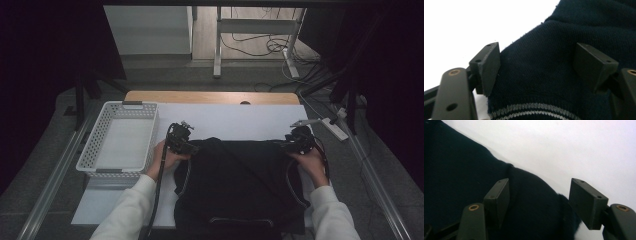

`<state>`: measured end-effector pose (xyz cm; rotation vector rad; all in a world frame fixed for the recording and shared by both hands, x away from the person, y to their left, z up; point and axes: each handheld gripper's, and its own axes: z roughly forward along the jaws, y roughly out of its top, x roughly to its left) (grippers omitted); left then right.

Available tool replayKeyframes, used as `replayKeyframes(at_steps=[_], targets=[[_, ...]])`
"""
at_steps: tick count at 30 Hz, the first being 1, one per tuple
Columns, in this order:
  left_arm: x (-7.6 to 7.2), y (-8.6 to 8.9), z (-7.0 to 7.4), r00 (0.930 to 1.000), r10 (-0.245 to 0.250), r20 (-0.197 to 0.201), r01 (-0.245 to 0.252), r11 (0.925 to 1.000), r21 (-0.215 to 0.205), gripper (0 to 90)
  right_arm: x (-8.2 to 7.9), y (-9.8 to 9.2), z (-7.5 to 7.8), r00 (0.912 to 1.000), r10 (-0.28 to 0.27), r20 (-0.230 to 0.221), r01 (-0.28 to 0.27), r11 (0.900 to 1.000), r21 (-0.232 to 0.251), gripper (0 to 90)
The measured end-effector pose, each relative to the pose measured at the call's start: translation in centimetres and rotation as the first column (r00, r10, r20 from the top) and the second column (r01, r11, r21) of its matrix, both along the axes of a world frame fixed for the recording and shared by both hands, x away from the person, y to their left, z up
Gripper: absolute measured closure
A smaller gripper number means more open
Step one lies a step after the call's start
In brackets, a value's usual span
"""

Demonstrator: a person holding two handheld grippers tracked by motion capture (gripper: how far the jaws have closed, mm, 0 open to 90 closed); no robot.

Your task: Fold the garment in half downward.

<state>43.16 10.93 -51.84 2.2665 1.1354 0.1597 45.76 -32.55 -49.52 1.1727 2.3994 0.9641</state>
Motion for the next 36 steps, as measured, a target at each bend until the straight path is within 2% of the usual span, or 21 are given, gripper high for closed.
replayKeyframes(at_steps=[5,7,11,12,13,17,19,20,22,24,26,28,32,33,36], targets=[[-0.1,0.2,-0.3,0.9998,-0.020,-0.006,0.020,0.9998,-0.008,34.6,0.2,-0.6,-0.5,0.9994,-0.016,-0.031,0.016,1.000,-0.011,32.5],[-0.2,0.4,-0.3,0.9997,-0.026,0.000,0.026,0.9996,-0.012,40.5,0.3,-0.9,-0.6,0.9989,-0.028,-0.038,0.027,0.999,-0.034,32.7],[-0.4,0.5,-0.4,0.9994,-0.036,0.004,0.036,0.9992,-0.017,52.0,0.4,-1.8,-0.8,0.9973,-0.049,-0.055,0.048,0.999,-0.021,32.8],[-0.4,0.5,-0.4,0.9994,-0.035,0.007,0.035,0.9991,-0.023,52.0,0.4,-1.8,-0.8,0.9973,-0.049,-0.055,0.048,0.999,-0.021,32.8],[-0.5,0.6,-0.4,0.9989,-0.046,0.006,0.046,0.9986,-0.027,58.1,0.4,-2.2,-0.7,0.9971,-0.051,-0.057,0.051,0.999,-0.006,34.6],[-0.6,0.7,-0.4,0.9986,-0.051,0.008,0.052,0.9983,-0.028,71.1,0.5,-1.9,-1.2,0.9959,-0.038,-0.082,0.037,0.999,-0.018,37.5],[-0.7,0.8,-0.4,0.9986,-0.053,0.008,0.053,0.9982,-0.028,77.3,0.5,-1.8,-1.3,0.9961,-0.037,-0.080,0.036,0.999,-0.015,39.0],[-0.7,0.8,-0.4,0.9982,-0.058,0.012,0.058,0.9980,-0.025,79.6,0.4,-1.5,-1.2,0.9964,-0.012,-0.084,0.010,1.000,-0.016,51.3],[-0.8,0.7,-0.4,0.9982,-0.058,0.016,0.058,0.9981,-0.022,81.5,0.4,-1.4,-1.1,0.9944,0.021,-0.104,-0.020,1.000,0.010,65.5],[-0.8,0.7,-0.3,0.9981,-0.057,0.024,0.058,0.9982,-0.015,82.6,0.3,-1.3,-1.0,0.9936,0.029,-0.109,-0.027,1.000,0.012,71.7],[-0.9,0.6,-0.3,0.9981,-0.054,0.029,0.055,0.9984,-0.013,83.0,0.2,-1.2,-0.9,0.9941,0.029,-0.105,-0.028,1.000,0.004,73.3],[-1.0,0.6,-0.1,0.9982,-0.041,0.042,0.042,0.9990,-0.012,83.4,0.0,-1.2,-0.5,0.9977,0.006,-0.068,-0.006,1.000,-0.008,75.3],[-1.3,0.4,0.4,0.9971,-0.033,0.068,0.033,0.9994,-0.004,84.0,-0.3,-1.7,0.3,0.9992,-0.023,-0.033,0.024,0.999,0.027,76.5],[-1.4,0.4,1.1,0.9959,-0.029,0.086,0.030,0.9995,-0.009,84.1,-0.5,-2.0,0.9,0.9995,-0.032,-0.006,0.033,0.999,0.019,76.8],[-1.7,0.6,2.1,0.9930,-0.021,0.117,0.023,0.9996,-0.017,84.2,-0.9,-2.5,1.7,0.9980,-0.057,0.027,0.056,0.997,0.046,77.1]])
